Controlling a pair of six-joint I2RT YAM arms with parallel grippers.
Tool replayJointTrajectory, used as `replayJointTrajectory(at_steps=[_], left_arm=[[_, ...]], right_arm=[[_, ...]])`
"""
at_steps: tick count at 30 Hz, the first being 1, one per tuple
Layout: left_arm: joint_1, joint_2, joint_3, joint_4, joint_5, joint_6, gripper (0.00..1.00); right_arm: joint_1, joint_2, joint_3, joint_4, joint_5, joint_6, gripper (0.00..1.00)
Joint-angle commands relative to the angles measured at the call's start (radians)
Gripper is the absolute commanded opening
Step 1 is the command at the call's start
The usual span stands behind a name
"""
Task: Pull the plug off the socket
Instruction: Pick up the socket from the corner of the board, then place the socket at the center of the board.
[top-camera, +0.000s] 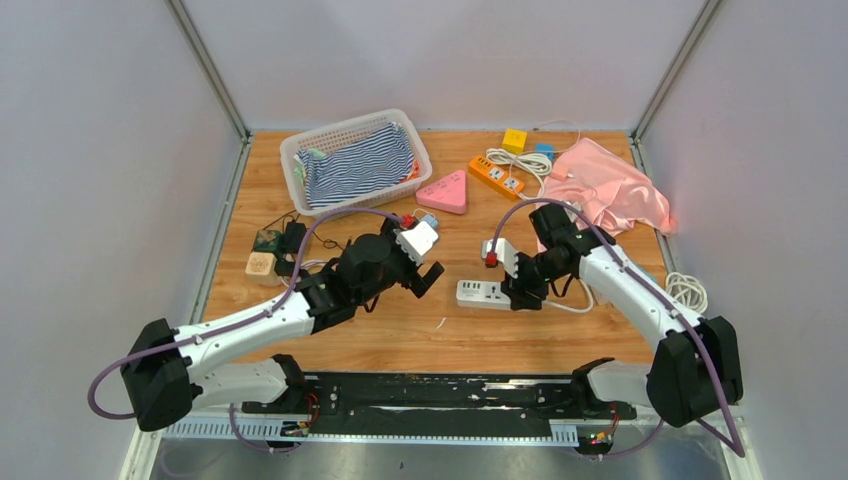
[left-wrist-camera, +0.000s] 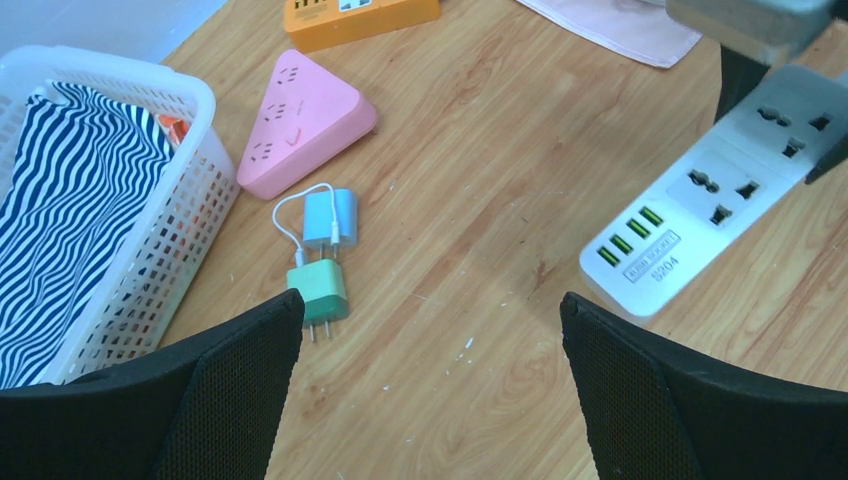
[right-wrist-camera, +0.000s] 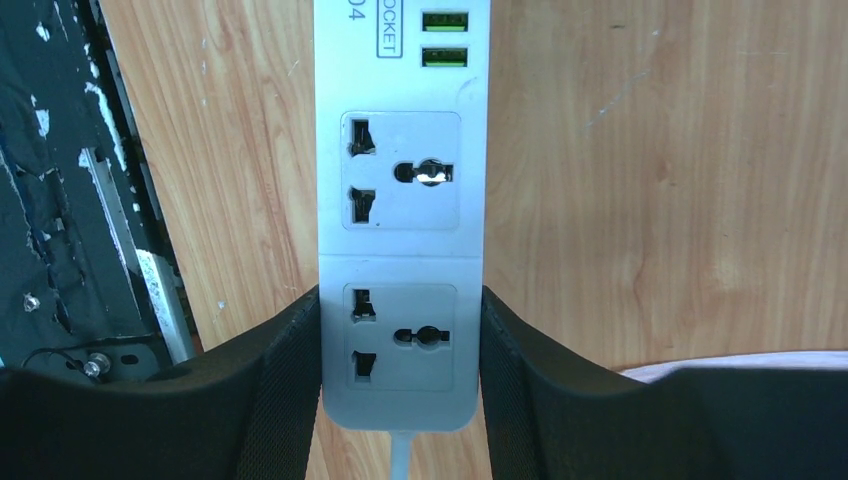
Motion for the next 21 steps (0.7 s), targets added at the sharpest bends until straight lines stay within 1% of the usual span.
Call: replayJointTrajectory(at_steps=[1,5,12,16,19,21], left_arm=[[-0.010,-0.039,-0.029,0.039,0.005,0.006,1.00],[-0.010,-0.055,-0.042,0.049,0.004,0.006,1.00],[-0.010,-0.104,-0.083,0.083,-0.006,0.000,1.00],[-0.010,-0.120,-0.098,0.096,-0.013,-0.003,1.00],[-0.010,-0.121,-0.100,0.099,-0.011,-0.002,1.00],[-0.010,-0.122,-0.101,0.099,-0.007,0.000,1.00]], right_arm=[[-0.018,0.017,0.079,-0.023,0.015,0.062,0.00],[-0.048,0.059,0.141,0.011,0.012,0.104,0.00],[-0.090,0.172,0.253,0.168,0.019,0.282,0.00],[-0.106,0.284,0.338,0.225,0.061,0.362,0.00],[-0.122,0.353,0.419,0.233,0.113,0.399,0.00],[-0.142,0.383,0.455,0.243,0.121,0.419,0.00]])
